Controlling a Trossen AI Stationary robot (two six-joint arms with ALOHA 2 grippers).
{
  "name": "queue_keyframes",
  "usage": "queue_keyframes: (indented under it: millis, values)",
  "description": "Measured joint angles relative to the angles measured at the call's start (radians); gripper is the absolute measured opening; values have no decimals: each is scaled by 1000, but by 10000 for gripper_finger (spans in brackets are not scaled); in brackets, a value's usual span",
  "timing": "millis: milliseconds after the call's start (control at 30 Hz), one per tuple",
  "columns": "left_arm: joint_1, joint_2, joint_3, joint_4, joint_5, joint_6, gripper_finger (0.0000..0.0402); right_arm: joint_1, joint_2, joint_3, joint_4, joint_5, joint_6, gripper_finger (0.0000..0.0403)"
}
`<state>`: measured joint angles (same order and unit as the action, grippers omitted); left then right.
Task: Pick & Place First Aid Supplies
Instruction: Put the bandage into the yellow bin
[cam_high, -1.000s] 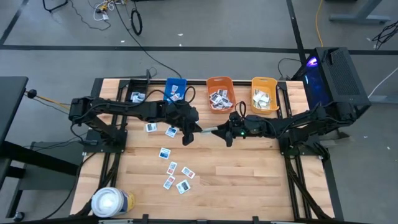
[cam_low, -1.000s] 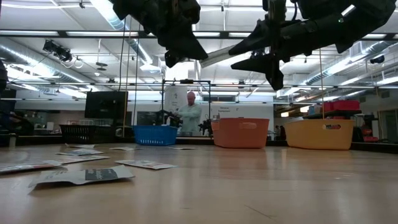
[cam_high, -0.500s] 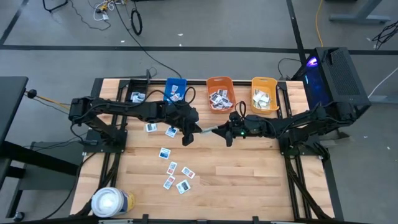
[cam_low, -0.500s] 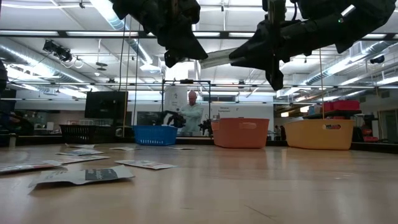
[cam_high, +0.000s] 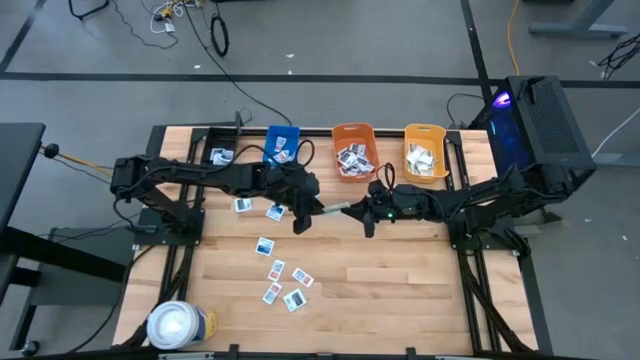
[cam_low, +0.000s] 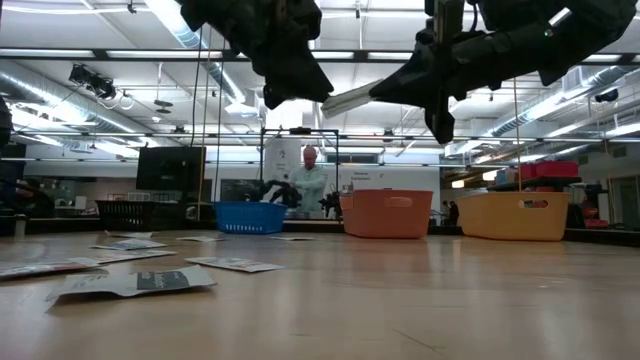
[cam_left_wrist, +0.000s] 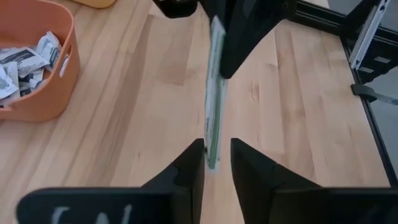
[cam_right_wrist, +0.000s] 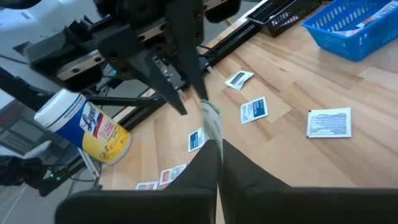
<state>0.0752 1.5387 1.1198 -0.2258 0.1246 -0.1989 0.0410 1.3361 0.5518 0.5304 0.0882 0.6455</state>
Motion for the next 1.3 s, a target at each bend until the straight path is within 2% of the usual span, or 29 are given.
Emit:
queue_keyframes:
  millis: [233, 333, 633, 900, 1100, 1300]
  values:
    - [0, 0, -1, -107, -67, 0, 98, 0, 0, 0, 0, -23, -4, 2]
    - [1, -6, -1, -119, -61, 0, 102, 0, 0, 0, 0, -22, -4, 1]
    - [0, -71, -1, 41, -23, -6, 103, -2, -6, 0, 19, -19, -22, 1]
    - [0, -155, -1, 108, -23, -45, 103, -31, -92, -1, 11, -19, -103, 0]
    - [2, -227, 0, 96, -24, -28, 103, -76, -226, -1, -179, -12, -168, 0]
    - [2, -291, 0, 92, -26, -17, 103, -121, -370, -1, -438, 61, -184, 0]
